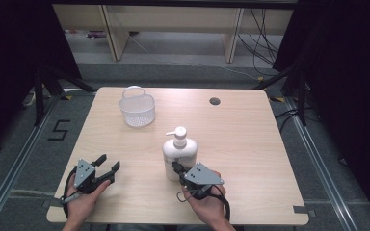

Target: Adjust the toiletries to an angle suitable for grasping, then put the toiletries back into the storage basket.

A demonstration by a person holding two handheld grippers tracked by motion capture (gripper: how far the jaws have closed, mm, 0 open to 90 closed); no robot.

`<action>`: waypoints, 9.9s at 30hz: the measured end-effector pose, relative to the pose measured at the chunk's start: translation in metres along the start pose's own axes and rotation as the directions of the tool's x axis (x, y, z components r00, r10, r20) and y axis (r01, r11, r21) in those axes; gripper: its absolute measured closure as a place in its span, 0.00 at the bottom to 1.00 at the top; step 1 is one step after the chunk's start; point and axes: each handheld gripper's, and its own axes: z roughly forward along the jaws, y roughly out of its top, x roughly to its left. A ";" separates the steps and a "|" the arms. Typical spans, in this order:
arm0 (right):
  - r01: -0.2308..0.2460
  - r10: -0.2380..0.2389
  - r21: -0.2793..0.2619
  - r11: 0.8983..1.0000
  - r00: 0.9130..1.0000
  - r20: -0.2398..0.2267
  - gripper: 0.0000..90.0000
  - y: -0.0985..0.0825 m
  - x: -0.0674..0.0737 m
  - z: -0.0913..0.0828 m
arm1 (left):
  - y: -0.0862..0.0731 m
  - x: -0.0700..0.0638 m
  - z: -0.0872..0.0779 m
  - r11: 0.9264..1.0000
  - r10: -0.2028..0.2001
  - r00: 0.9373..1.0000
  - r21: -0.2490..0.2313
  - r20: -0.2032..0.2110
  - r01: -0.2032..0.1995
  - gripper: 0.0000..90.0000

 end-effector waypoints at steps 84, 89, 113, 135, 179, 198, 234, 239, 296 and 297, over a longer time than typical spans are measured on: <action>-0.352 0.321 -0.040 0.935 0.796 0.513 0.49 -0.094 -0.140 -0.080 | 0.069 -0.074 -0.009 0.995 -0.037 0.989 -0.088 0.142 0.050 0.42; -0.323 0.283 -0.020 0.946 0.796 0.535 0.49 -0.094 -0.141 -0.080 | 0.085 -0.089 -0.003 0.994 -0.017 0.982 -0.099 0.188 0.036 0.43; -0.346 0.302 -0.006 0.938 0.811 0.502 0.46 -0.093 -0.140 -0.078 | 0.137 -0.153 0.028 0.992 0.077 0.968 -0.118 0.237 -0.050 0.46; -0.344 0.304 -0.012 0.939 0.812 0.498 0.46 -0.093 -0.141 -0.077 | 0.154 -0.174 0.054 0.990 0.095 0.980 -0.118 0.177 -0.075 0.49; -0.345 0.308 -0.014 0.939 0.819 0.483 0.46 -0.094 -0.143 -0.078 | 0.166 -0.176 0.063 0.993 0.053 0.985 -0.109 0.163 -0.035 0.65; -0.355 0.312 -0.004 0.935 0.816 0.486 0.46 -0.093 -0.142 -0.079 | 0.179 -0.158 0.057 0.992 0.050 0.987 -0.126 0.152 -0.031 0.65; -0.370 0.333 -0.011 0.929 0.822 0.462 0.44 -0.093 -0.142 -0.076 | 0.188 -0.124 0.049 0.987 0.041 0.992 -0.160 0.123 -0.021 0.65; -0.370 0.323 0.005 0.929 0.818 0.475 0.44 -0.093 -0.141 -0.077 | 0.190 -0.117 0.047 0.986 0.031 0.993 -0.168 0.112 -0.012 0.65; -0.346 0.305 -0.004 0.938 0.822 0.482 0.45 -0.093 -0.141 -0.075 | 0.208 -0.058 0.047 0.981 0.016 0.999 -0.191 -0.028 -0.021 0.66; -0.346 0.305 -0.004 0.938 0.822 0.482 0.45 -0.093 -0.141 -0.075 | 0.208 -0.058 0.047 0.981 0.016 0.999 -0.191 -0.028 -0.021 0.66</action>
